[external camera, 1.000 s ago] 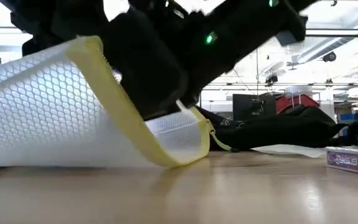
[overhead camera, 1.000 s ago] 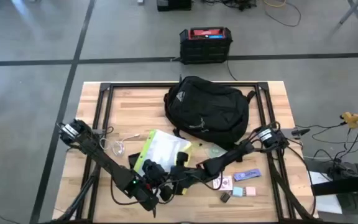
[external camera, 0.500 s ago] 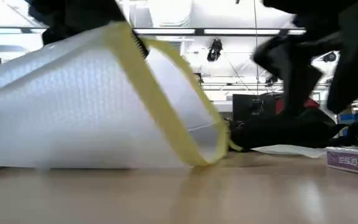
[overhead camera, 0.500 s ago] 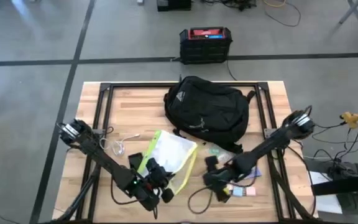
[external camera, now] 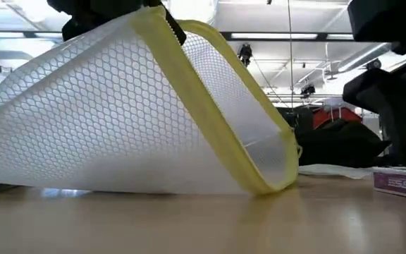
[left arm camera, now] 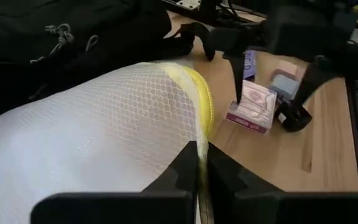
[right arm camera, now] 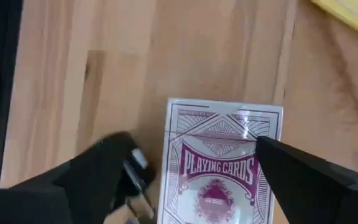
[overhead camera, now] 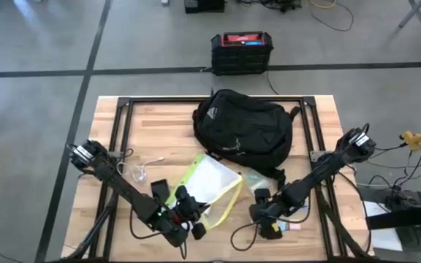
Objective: Unpack backpack
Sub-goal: Put the purple game cards into the yellow green zip bag
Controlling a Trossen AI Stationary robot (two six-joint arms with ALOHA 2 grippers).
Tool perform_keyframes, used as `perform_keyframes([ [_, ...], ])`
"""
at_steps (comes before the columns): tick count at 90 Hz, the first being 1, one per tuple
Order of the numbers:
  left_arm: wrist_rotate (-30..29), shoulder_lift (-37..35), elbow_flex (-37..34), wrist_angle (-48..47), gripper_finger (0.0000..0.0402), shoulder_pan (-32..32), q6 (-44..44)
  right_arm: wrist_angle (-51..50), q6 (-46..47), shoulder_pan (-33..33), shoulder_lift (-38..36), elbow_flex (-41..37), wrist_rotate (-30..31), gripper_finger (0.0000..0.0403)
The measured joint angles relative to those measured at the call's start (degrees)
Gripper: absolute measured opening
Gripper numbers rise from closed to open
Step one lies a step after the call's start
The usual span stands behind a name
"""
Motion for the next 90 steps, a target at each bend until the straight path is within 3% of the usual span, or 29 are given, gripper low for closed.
perform_keyframes([
  [17, -0.03, 0.00, 0.00, -0.13, 0.0000, 0.23, -0.11, 0.05, 0.85, -0.03, 1.82, 0.19, 3.35, 0.0354],
  [33, -0.01, -0.02, 0.00, -0.48, 0.0000, 0.29, -0.11, -4.91, -0.89, -0.18, 1.91, 0.85, 12.45, 0.0354],
  [58, -0.03, -0.02, 0.00, -0.79, 0.0000, 0.29, -0.11, -13.48, 1.16, -0.06, 0.17, 7.41, 13.65, 0.0354],
  [90, 0.15, -0.02, 0.00, -0.76, 0.0000, 0.27, -0.11, -10.56, 6.47, -2.20, 0.60, -0.59, 13.46, 0.0354],
])
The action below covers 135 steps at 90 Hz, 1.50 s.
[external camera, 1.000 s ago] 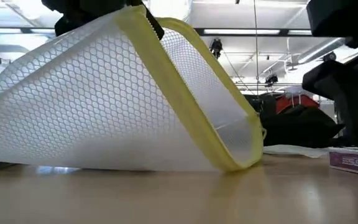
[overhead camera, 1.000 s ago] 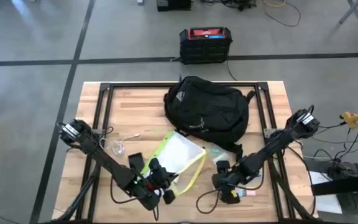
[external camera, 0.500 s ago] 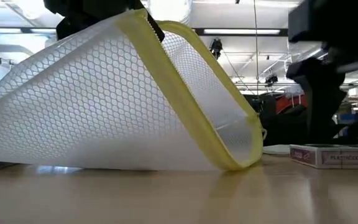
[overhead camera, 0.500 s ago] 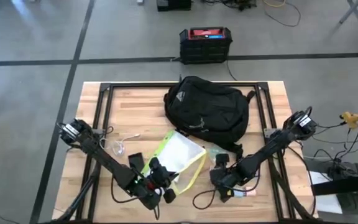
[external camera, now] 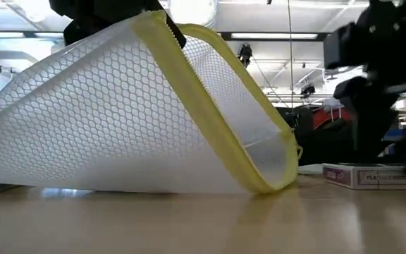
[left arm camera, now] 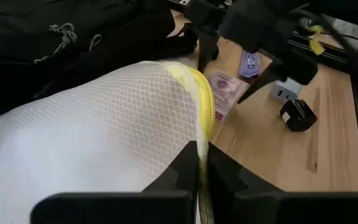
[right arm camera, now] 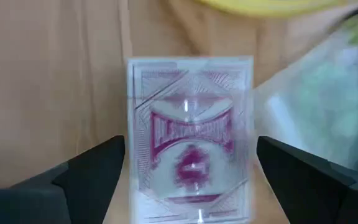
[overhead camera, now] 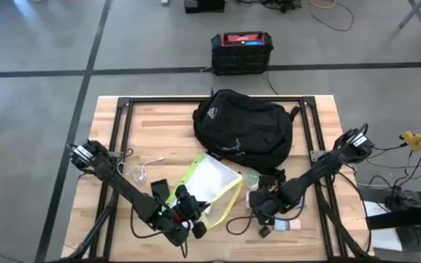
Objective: Unpack backpack
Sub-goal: Put the purple game cards into the yellow green zip bag
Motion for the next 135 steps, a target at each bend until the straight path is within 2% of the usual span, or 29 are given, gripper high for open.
perform_keyframes([
  [14, 0.02, 0.02, 0.00, 0.00, 0.0000, 0.00, 0.00, 7.22, -0.13, -1.02, -0.16, -3.72, -3.89, 0.0354],
  [27, 0.00, 0.04, 0.00, 0.00, 0.0000, 0.00, 0.00, 9.46, -0.83, -1.12, -0.33, -5.42, -1.87, 0.0350],
  [43, -0.02, 0.07, 0.00, 0.24, 0.0000, 0.00, -0.13, 9.77, -2.54, -1.26, -0.33, -5.35, -0.70, 0.0280],
  [58, -0.07, 0.07, 0.00, 0.49, 0.0000, 0.04, -0.15, 8.86, -3.70, -1.37, -0.14, -3.95, -1.26, 0.0281],
  [70, -0.19, 0.08, 0.00, 0.70, 0.0000, 0.17, -0.17, 9.19, -5.39, -1.49, 0.20, 0.47, -1.01, 0.0281],
  [81, -1.44, 0.09, 0.00, 0.88, 0.0000, 0.39, -0.17, 11.47, -8.30, -1.72, 0.00, 4.95, 2.70, 0.0281],
  [89, -1.51, 0.09, 0.00, 1.17, 0.0000, 0.64, -0.17, 15.38, -10.73, -3.13, 0.41, 7.11, 5.21, 0.0281],
  [107, -1.56, 0.09, 0.00, 2.19, 0.0000, 0.70, -0.12, 23.01, -13.65, -8.27, 5.23, 8.72, 5.43, 0.0281],
  [116, -1.68, 0.09, 0.00, 2.50, 0.0000, 0.85, -0.03, 30.79, -15.41, -10.48, 8.72, 9.30, 5.55, 0.0281],
  [126, -1.97, 0.09, 0.00, 2.52, 0.0000, 1.05, 0.00, 38.72, -15.65, -12.64, 12.43, 11.06, 9.35, 0.0281],
  [135, -2.35, 0.09, 0.00, 2.00, 0.0000, 1.13, 0.01, 40.01, -16.12, -14.20, 14.74, 13.39, 10.49, 0.0330],
])
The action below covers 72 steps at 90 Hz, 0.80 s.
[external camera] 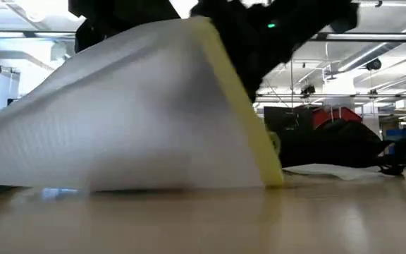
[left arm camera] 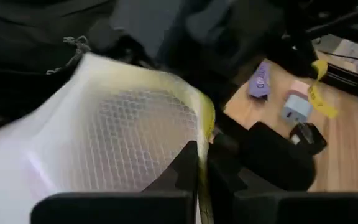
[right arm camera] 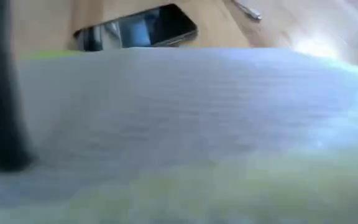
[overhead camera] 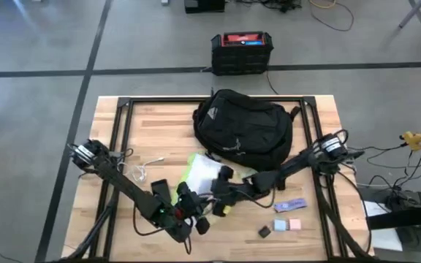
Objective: Unpack backpack
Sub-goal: Put the purple game cards into the yellow green zip bag
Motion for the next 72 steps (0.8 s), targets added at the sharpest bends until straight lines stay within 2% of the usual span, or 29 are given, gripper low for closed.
perform_keyframes([
  [6, -0.07, 0.00, -0.02, -0.34, 0.0000, -0.25, 0.01, -1.05, -0.11, -0.46, 0.92, 1.43, -0.80, 0.0373],
  [12, 0.69, 0.00, -0.02, -0.25, 0.0000, -0.21, 0.01, -2.71, -0.24, -0.50, 1.03, 1.87, -1.00, 0.0383],
  [31, 1.11, 0.04, 0.00, -0.18, 0.0000, -0.02, -0.16, -4.66, -5.42, 1.35, -1.63, 0.85, -3.91, 0.0344],
  [47, 3.58, 0.04, 0.02, -0.90, 0.0000, -0.39, 0.66, -17.77, -8.26, 4.32, -5.97, 0.43, -4.36, 0.0329],
  [61, 4.92, 0.04, 0.02, -1.17, 0.0000, -0.81, 2.79, -26.88, -5.78, 5.76, -6.80, -0.39, -4.27, 0.0306],
  [72, 5.96, 0.04, 0.02, -1.38, 0.0000, -0.84, 4.10, -27.60, -2.66, 6.05, -6.80, -2.81, -4.36, 0.0264],
])
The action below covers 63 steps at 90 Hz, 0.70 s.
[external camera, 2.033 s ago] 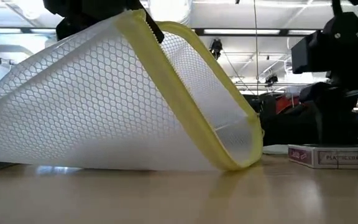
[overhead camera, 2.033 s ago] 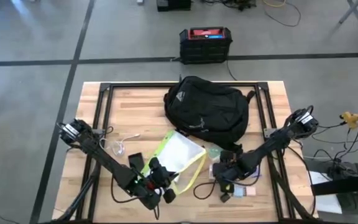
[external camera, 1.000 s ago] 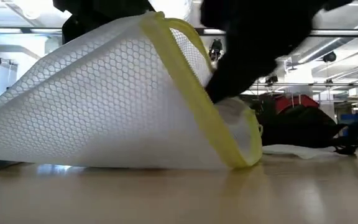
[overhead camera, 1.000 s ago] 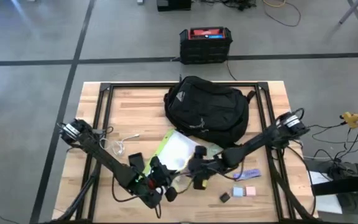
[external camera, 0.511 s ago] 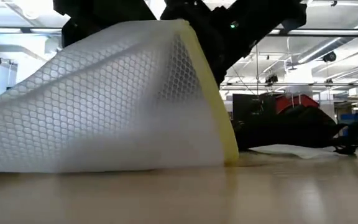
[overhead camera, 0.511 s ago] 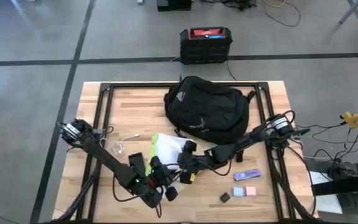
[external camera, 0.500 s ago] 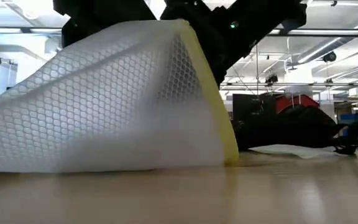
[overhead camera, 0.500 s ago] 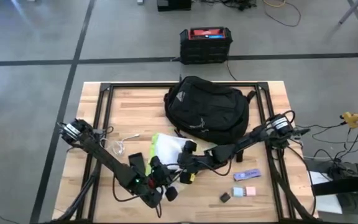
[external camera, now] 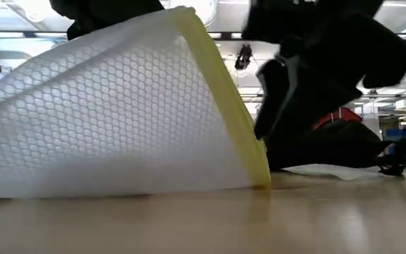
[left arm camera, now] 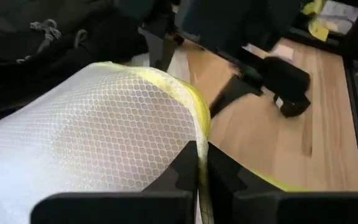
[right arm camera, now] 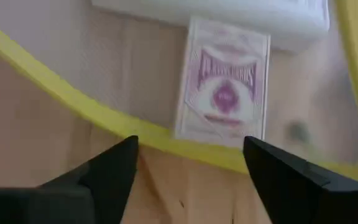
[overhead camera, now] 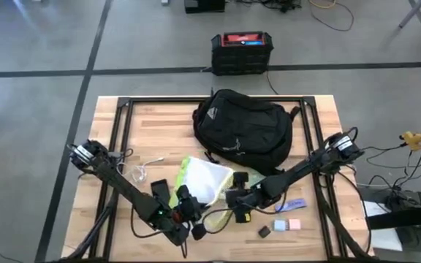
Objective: Unpack backpack
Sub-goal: Put the purple game cards into the yellow green zip bag
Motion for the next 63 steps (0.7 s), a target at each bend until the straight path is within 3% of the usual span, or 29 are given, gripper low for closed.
perform_keyframes([
  [16, 0.89, 0.00, 0.00, -0.31, 0.0000, 0.02, 2.10, 2.37, 2.51, -0.44, 0.26, -3.83, 0.06, 0.0156],
  [32, 2.90, 0.00, 0.00, -0.31, 0.0000, 0.02, 4.46, 17.14, 1.42, -2.02, 0.28, -7.20, -0.07, 0.0021],
  [52, 2.90, 0.00, 0.00, -0.30, 0.0000, 0.02, 5.16, 26.52, -2.56, -3.34, 0.15, -6.02, -0.44, 0.0020],
  [63, 2.92, 0.00, 0.00, -0.53, 0.0000, -0.02, 5.04, 23.67, -4.64, -2.78, -0.31, -5.24, -2.24, 0.0004],
])
